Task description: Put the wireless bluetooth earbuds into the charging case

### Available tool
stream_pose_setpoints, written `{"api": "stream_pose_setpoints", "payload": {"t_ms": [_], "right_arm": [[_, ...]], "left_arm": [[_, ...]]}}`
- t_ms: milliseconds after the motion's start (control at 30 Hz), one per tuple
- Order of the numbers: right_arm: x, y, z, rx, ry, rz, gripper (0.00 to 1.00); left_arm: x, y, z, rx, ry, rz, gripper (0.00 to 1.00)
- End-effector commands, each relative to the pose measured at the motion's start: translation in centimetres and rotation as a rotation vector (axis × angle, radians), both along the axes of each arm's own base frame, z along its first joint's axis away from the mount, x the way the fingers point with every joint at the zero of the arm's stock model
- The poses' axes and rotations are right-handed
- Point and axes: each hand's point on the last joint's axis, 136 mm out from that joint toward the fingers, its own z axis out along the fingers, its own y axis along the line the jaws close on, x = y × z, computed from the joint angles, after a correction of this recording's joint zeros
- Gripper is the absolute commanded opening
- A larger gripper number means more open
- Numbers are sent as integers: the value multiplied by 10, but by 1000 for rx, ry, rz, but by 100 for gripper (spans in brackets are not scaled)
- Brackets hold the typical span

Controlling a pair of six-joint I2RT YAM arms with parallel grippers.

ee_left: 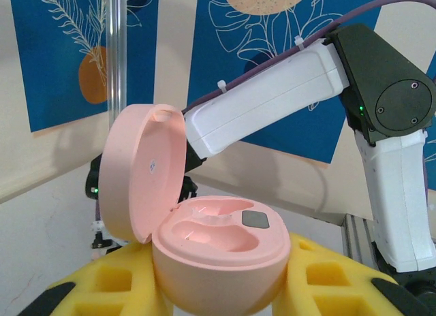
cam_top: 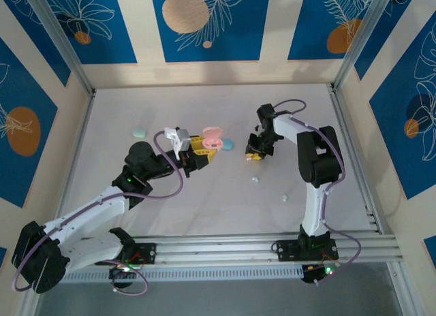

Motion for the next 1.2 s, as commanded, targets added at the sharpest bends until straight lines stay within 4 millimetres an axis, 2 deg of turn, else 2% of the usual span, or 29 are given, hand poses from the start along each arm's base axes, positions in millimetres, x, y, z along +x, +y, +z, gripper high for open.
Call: {"api": "stream_pose_setpoints", "payload": {"t_ms": [0, 300, 533, 767, 933, 1067, 1167], "right_arm": [[-6, 1, -9, -91, 21, 79, 23], [-1, 12, -5, -291, -15, 243, 21], [-1, 22, 3, -372, -54, 356, 21], [-13, 37, 10, -415, -46, 512, 23], [-20, 47, 1, -488, -38, 621, 23], [-27, 55, -8, -487, -16, 660, 24], [-33, 71, -5, -388, -7, 642, 28]], "left_arm": [[-6, 0, 23, -41, -62, -8, 32], [-4, 7, 27, -47, -83, 42, 32], [-4, 19, 32, -45, -119, 101, 32], [-7, 27, 35, -46, -131, 128, 32], [-8, 30, 41, -54, -146, 139, 32], [-10, 33, 48, -56, -163, 149, 32], [-12, 35, 49, -51, -167, 153, 32]]}}
